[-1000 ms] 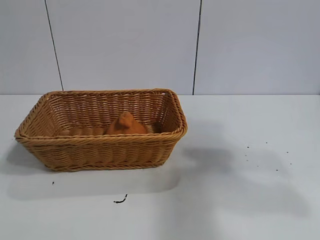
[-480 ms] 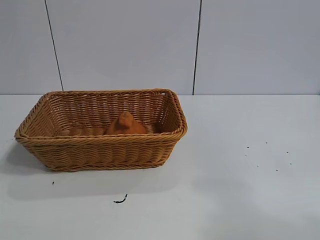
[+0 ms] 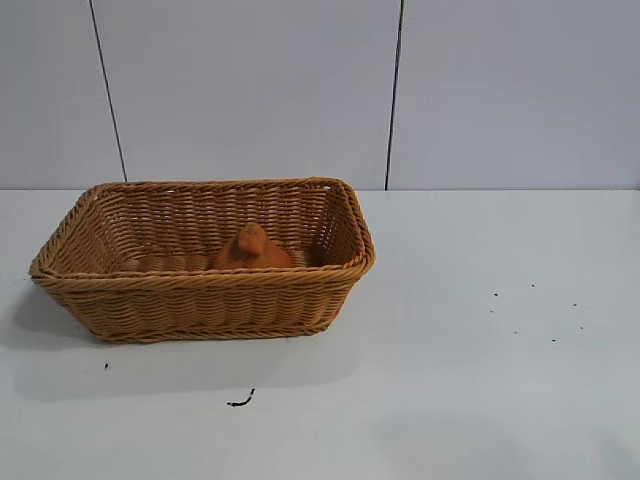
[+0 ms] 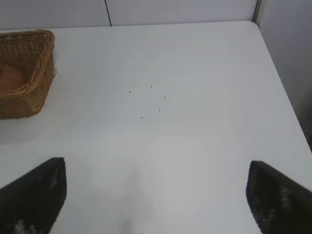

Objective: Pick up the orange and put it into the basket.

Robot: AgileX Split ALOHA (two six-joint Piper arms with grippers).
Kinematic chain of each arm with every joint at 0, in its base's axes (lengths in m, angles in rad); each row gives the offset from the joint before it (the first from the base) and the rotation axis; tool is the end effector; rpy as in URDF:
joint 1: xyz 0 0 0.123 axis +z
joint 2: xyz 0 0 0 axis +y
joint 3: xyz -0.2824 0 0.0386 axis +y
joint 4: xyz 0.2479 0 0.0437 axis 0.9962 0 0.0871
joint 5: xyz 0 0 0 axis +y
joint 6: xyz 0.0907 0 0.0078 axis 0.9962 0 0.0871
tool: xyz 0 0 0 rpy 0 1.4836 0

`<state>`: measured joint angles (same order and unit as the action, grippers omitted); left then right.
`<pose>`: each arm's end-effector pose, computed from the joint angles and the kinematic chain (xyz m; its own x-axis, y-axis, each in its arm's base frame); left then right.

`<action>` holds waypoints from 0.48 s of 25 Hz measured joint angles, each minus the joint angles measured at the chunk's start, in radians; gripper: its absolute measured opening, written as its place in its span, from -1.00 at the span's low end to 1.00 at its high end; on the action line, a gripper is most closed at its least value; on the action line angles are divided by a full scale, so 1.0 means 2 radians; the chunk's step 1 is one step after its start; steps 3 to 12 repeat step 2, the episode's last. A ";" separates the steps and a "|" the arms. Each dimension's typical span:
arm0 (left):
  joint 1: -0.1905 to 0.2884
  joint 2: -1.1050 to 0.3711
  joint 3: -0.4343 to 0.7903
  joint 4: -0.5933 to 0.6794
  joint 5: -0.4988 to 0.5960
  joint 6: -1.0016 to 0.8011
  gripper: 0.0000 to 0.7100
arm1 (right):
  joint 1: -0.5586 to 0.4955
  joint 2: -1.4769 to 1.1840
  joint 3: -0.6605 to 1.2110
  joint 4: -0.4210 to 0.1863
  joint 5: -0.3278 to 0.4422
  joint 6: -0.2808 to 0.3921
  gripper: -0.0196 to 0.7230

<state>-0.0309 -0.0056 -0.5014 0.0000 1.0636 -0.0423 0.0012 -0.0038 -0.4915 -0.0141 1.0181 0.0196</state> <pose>-0.0060 0.0002 0.2773 -0.4530 -0.0283 -0.8910 0.0117 0.9992 -0.0377 -0.0027 -0.0011 0.2783 -0.4218 0.0117 -0.9066 0.0148 0.9999 0.0060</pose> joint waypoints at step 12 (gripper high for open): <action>0.000 0.000 0.000 0.000 0.000 0.000 0.88 | 0.000 0.000 0.000 0.000 0.000 0.000 0.92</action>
